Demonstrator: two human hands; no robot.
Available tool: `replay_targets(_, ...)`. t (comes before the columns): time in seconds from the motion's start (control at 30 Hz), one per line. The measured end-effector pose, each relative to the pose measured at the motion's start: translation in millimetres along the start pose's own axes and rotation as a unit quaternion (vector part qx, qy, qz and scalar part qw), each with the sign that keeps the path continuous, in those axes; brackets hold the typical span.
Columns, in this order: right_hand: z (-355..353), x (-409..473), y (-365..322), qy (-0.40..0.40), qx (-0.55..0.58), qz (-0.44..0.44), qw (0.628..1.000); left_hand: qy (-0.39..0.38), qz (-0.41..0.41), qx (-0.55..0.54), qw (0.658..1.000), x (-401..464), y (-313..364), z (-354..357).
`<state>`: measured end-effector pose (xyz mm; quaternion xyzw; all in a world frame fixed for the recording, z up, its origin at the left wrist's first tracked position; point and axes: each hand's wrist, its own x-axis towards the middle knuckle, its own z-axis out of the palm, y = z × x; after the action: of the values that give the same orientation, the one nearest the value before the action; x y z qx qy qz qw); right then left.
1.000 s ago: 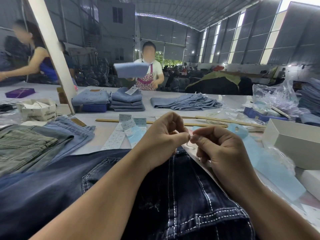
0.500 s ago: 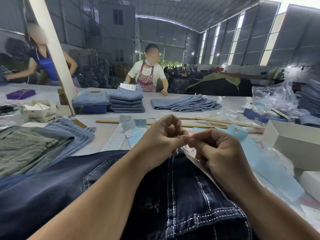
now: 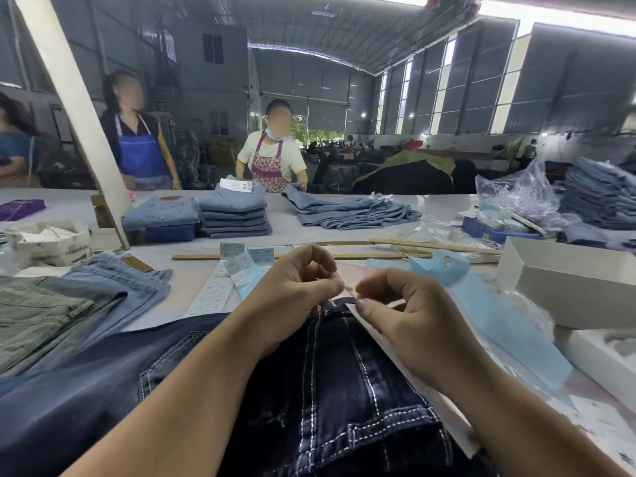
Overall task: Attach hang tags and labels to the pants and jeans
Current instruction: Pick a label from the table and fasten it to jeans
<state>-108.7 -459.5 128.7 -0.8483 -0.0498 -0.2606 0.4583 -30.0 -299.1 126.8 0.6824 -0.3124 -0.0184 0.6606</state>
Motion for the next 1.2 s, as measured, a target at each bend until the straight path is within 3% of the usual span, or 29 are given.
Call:
replay_targets(0.07,-6.8,-4.4,-0.5,-0.007,-0.112,0.009,0.994,0.015,-0.009,-0.015,1.0,0.5,-1.4,0.0)
replay_targets(0.17,-18.1,-10.9,-0.8,-0.078,-0.211,0.073,0.972,0.039,-0.026,-0.036,0.998,1.4,-4.0,0.0)
replay_targets(0.27,-29.5,-18.8,-5.1,-0.117,-0.184,0.116,0.969,0.046,-0.039,-0.024,0.998,1.0,-4.6,0.0)
replay_targets(0.37,-43.8,-26.0,-8.0,-0.108,-0.151,0.106,0.977,0.03,-0.032,0.055,0.998,-1.5,-3.8,1.9)
replay_targets(0.53,-68.2,-35.0,-13.4,-0.122,-0.013,0.121,0.985,0.026,0.001,0.174,0.984,-4.4,-4.4,6.2)
replay_targets(0.67,-84.1,-39.3,-17.0,-0.139,0.132,0.167,0.967,0.025,-0.001,0.23,0.973,-5.0,-4.9,4.6)
replay_targets(0.93,-75.6,-47.8,-24.3,-0.108,0.299,0.155,0.935,-0.052,-0.02,0.226,0.972,-18.3,10.8,14.7)
replay_targets(1.07,-64.0,-48.2,-34.4,-0.102,0.401,0.174,0.893,-0.029,-0.007,0.234,0.972,-27.7,19.8,9.5)
replay_targets(1.2,-47.4,-47.7,-39.9,-0.111,0.474,0.134,0.863,0.0,-0.019,0.224,0.974,-29.8,29.8,-7.3)
